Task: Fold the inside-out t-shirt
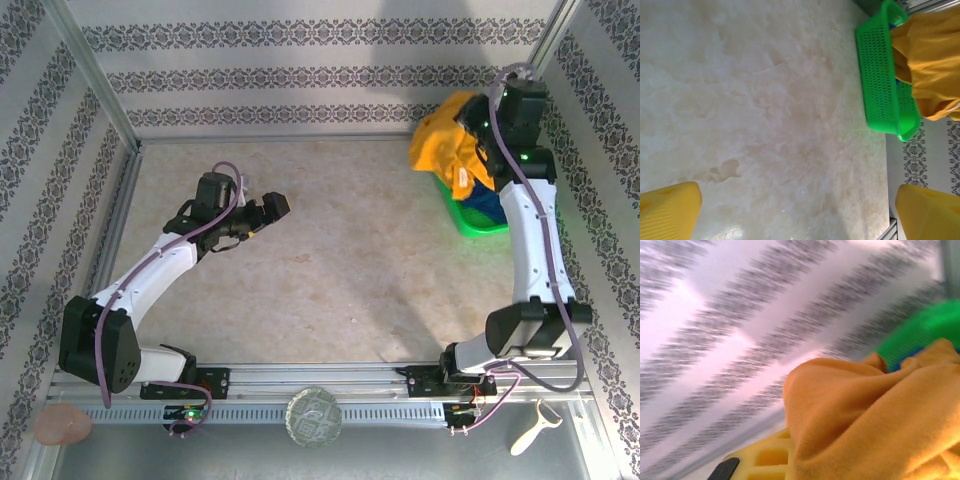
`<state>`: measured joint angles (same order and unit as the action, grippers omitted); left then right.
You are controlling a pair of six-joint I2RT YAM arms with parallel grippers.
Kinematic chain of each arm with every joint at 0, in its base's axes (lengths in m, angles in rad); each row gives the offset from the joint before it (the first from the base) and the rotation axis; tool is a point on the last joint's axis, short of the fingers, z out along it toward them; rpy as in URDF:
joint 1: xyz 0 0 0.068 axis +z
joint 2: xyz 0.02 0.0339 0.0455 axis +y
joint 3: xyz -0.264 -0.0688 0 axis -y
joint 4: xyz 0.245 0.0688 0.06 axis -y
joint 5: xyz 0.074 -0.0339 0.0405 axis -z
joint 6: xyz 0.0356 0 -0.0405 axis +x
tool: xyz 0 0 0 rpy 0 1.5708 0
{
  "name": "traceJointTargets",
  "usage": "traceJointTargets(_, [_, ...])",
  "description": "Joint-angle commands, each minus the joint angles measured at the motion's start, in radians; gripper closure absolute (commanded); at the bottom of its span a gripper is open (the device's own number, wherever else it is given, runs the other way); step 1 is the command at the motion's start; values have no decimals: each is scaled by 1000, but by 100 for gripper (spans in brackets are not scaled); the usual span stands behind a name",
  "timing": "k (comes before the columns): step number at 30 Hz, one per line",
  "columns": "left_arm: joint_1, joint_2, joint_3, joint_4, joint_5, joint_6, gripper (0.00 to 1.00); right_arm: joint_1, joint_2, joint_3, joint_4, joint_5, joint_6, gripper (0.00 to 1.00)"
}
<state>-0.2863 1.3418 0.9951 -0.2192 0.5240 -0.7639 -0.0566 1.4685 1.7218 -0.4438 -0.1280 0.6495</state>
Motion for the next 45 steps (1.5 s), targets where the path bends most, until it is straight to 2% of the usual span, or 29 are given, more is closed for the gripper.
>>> traceJointTargets(1, [25, -11, 53, -31, 16, 66, 1, 58, -36, 105, 22, -121, 56, 100])
traceJointTargets(6, [25, -23, 55, -15, 46, 60, 1, 175, -19, 223, 9, -178, 102, 100])
traceJointTargets(10, [26, -66, 24, 25, 62, 24, 1, 262, 17, 251, 30, -219, 136, 100])
traceJointTargets(20, [25, -227, -87, 161, -34, -77, 1, 429, 136, 220, 87, -335, 150, 100])
traceJointTargets(28, [26, -219, -155, 289, -108, -207, 1, 496, 188, 211, 155, -387, 182, 100])
traceJointTargets(37, [24, -197, -283, 541, -137, -401, 1, 530, 221, 211, 211, -399, 240, 100])
traceJointTargets(42, [22, -162, -295, 593, -165, -422, 0, 540, 234, 187, 256, -425, 280, 100])
traceJointTargets(43, [21, -140, -291, 616, -162, -428, 4, 541, 234, 175, 269, -431, 288, 100])
traceJointTargets(44, [22, -111, -284, 653, -156, -434, 15, 540, 232, 157, 286, -438, 296, 100])
traceJointTargets(45, [24, -76, -269, 690, -141, -436, 34, 539, 229, 138, 299, -441, 300, 100])
